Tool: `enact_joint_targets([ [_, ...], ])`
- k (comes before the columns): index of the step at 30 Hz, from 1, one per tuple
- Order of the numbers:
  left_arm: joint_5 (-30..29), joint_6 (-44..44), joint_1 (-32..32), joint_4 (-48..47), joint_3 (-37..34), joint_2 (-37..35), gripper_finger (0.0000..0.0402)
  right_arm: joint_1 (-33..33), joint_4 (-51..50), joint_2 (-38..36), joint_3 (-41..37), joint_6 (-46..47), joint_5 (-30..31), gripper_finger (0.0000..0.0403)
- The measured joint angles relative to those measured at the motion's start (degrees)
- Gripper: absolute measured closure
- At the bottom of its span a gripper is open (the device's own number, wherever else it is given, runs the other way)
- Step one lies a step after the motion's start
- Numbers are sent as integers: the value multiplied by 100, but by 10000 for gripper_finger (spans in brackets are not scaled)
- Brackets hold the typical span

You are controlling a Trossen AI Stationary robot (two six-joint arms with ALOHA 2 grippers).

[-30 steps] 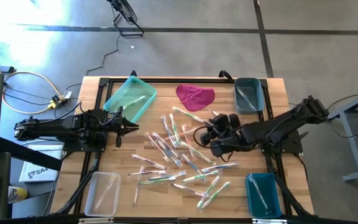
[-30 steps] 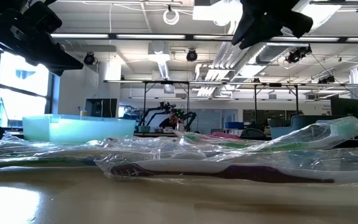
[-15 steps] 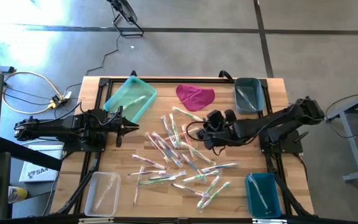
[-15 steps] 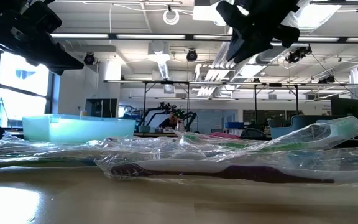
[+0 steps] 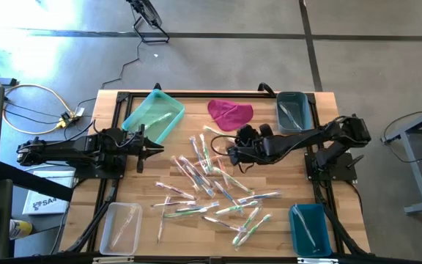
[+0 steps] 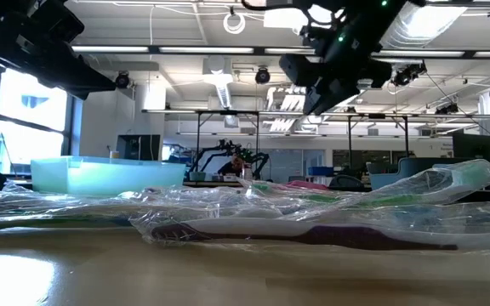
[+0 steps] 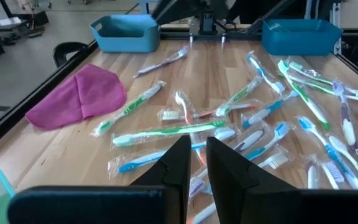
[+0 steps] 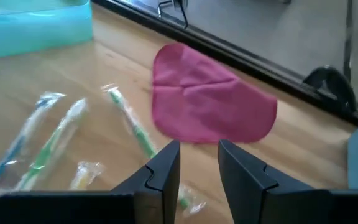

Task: Pick & Place Toothbrushes
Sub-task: Put the green toothbrush to the green bin

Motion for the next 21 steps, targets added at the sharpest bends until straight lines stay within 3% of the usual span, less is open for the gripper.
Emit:
enact_joint_targets([
  [10, 3, -171, 0, 4, 0, 0, 352, -1178, 130, 46, 4, -1460, -2631, 302],
  [17, 17, -199, -2, -3, 0, 0, 352, -1702, 559, 46, 4, -2373, -3068, 302],
  [21, 16, -298, -1, -1, 0, 0, 352, -1875, 742, 43, 4, -2861, -3742, 302],
])
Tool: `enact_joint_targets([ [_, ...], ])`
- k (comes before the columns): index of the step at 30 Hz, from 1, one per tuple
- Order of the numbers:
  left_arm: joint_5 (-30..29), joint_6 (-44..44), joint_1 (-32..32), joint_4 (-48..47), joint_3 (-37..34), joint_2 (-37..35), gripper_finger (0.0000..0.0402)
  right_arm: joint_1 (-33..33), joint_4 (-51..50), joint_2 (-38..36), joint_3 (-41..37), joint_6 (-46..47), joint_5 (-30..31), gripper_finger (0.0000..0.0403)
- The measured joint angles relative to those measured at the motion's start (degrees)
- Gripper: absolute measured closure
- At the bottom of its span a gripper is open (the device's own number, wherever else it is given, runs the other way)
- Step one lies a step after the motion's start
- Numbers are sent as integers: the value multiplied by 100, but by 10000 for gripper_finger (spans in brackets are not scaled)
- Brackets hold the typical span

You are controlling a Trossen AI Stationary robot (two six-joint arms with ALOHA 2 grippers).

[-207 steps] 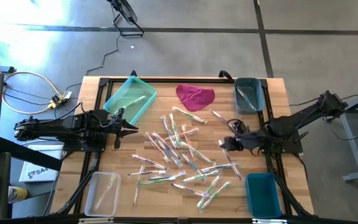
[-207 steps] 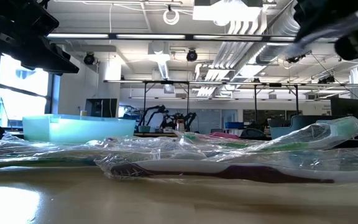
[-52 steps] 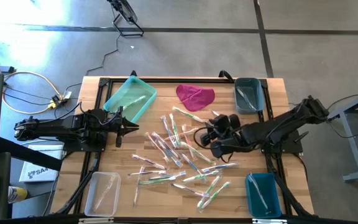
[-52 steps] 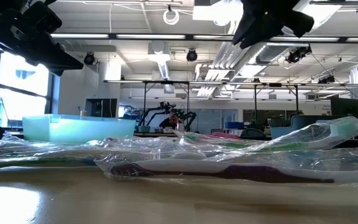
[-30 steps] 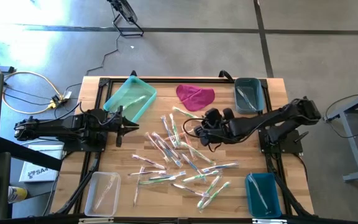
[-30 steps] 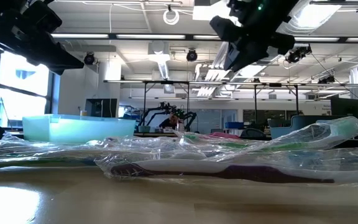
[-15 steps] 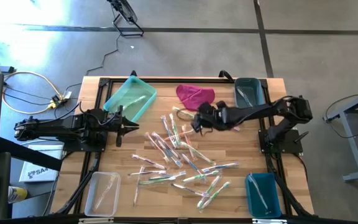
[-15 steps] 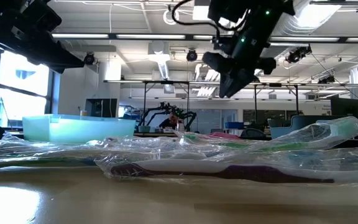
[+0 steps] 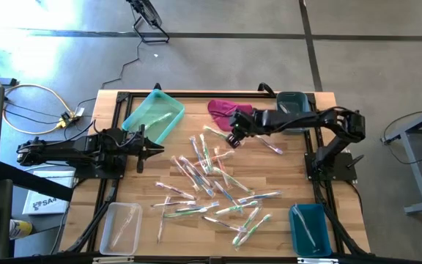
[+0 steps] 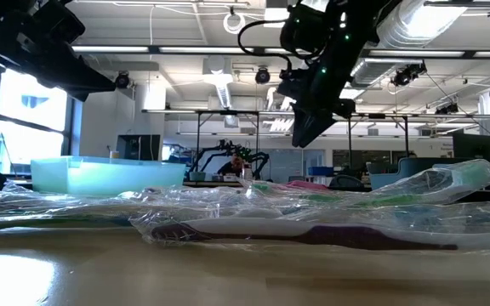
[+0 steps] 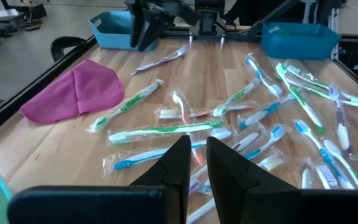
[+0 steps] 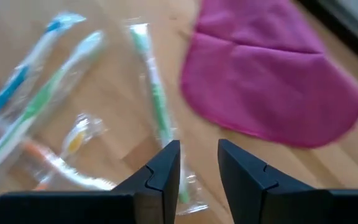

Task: Pick & Place Toothbrushes
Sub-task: Put the green toothbrush to the green bin

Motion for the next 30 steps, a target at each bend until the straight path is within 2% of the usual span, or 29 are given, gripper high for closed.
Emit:
enact_joint_targets([
  [7, -1, -200, 0, 10, 0, 0, 352, -41, 110, 80, 0, -980, -643, 302],
  [13, -4, -202, 0, 258, 4, 0, 352, -39, 104, 465, 0, -1369, -1090, 302],
  [21, -15, -205, -1, 267, 4, 0, 352, -78, 139, 1184, -2, -1549, -996, 302],
  [26, -15, -205, 1, 269, 4, 0, 352, -78, 251, 1327, -2, -1557, -214, 302],
  [30, -14, -205, 0, 271, 4, 1, 352, -91, 466, 1327, -2, -1562, -100, 302],
])
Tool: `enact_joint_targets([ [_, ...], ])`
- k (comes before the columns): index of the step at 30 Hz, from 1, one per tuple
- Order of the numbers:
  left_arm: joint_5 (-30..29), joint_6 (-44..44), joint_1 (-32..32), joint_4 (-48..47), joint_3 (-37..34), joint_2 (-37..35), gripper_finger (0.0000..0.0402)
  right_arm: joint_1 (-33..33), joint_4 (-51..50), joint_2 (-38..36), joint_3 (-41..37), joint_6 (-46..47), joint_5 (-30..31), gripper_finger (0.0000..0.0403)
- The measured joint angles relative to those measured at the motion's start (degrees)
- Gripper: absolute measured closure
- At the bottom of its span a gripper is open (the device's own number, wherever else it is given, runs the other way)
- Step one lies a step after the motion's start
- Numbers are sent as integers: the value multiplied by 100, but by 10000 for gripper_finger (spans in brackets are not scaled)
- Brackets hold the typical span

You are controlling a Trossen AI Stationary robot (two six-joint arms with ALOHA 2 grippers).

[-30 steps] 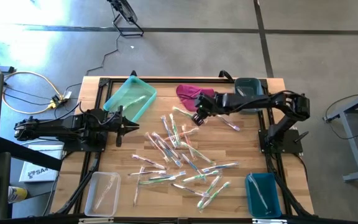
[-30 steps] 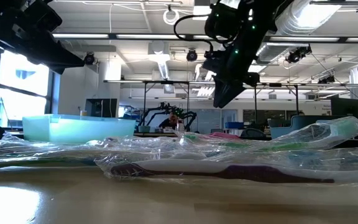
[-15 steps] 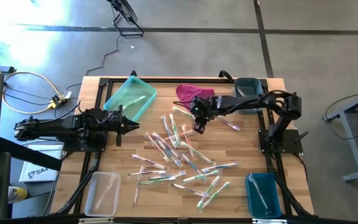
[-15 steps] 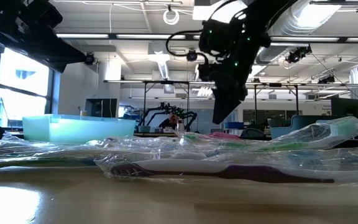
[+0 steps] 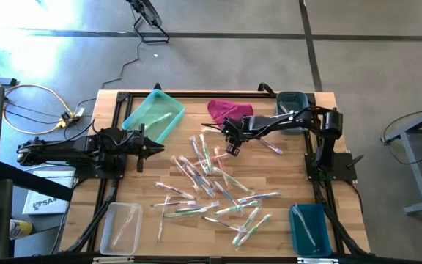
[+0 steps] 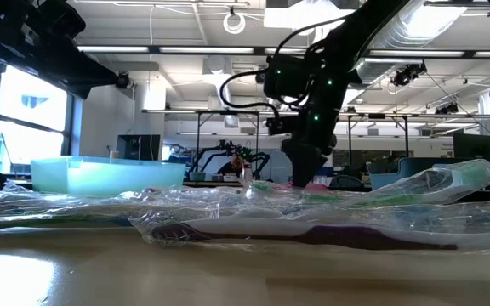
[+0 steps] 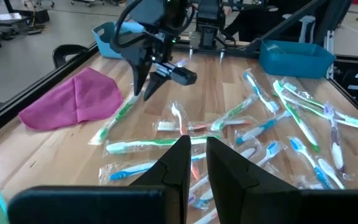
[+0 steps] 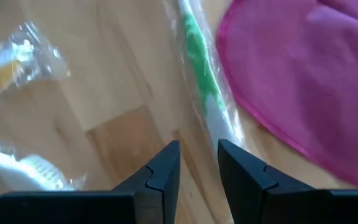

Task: Pick & Place Toothbrushes
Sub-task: Put the green toothbrush to the green bin

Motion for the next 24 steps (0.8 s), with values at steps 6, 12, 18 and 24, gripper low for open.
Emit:
enact_joint_targets([
  [6, 1, 2, 0, 0, 0, 0, 352, -103, 188, 0, 0, -241, -152, 302],
  [12, 3, 2, 0, 0, 0, 2, 352, -179, 427, 0, 0, -637, 55, 302],
  [18, 5, 2, 2, -26, 0, 0, 352, -359, 496, 0, 0, -601, -340, 302],
  [24, 7, 2, 1, -26, 1, -1, 352, -523, 498, 0, 0, -523, -661, 302],
])
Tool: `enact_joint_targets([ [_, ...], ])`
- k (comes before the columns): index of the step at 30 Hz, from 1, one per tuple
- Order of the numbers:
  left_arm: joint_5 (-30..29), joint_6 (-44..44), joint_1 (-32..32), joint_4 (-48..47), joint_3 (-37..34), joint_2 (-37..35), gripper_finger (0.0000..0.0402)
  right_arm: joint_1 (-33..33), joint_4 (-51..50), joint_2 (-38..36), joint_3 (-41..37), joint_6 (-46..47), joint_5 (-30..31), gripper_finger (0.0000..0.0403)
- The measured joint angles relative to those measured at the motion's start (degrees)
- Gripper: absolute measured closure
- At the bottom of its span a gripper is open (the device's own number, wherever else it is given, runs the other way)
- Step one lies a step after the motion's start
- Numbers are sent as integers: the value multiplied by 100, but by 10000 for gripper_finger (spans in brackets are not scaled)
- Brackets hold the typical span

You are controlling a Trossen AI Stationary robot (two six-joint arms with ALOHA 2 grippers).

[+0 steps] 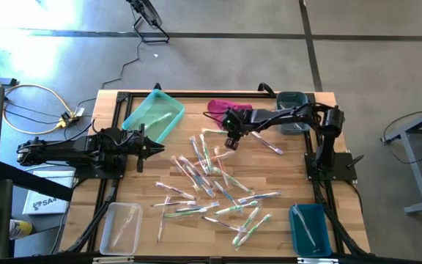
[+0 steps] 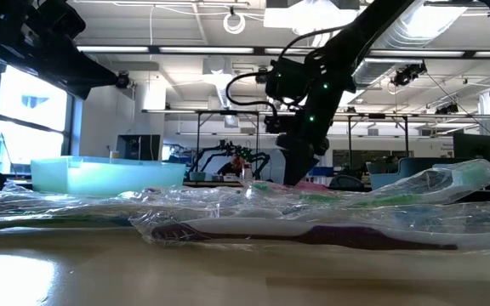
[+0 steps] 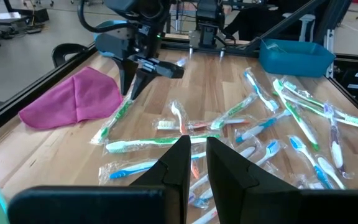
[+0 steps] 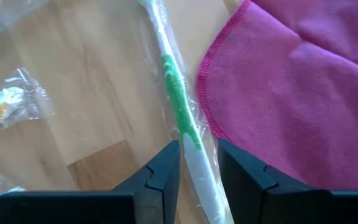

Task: Pick & Place Toothbrushes
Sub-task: Put the green toothbrush to the green bin

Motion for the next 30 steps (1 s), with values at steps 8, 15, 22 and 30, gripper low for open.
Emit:
enact_joint_targets([
  [8, 0, 0, -1, 0, 2, 2, 352, -138, -4, 0, 0, -4, -499, 302],
  [15, 0, 0, 0, -1, 2, 0, 352, -138, -69, -2, 0, 3, -801, 302],
  [22, 0, -1, 0, -2, 2, 1, 352, -118, -456, -2, 0, 5, -1778, 302],
  [30, 0, 0, -1, -2, 2, 1, 352, 6, -427, -4, 0, -24, -898, 302],
])
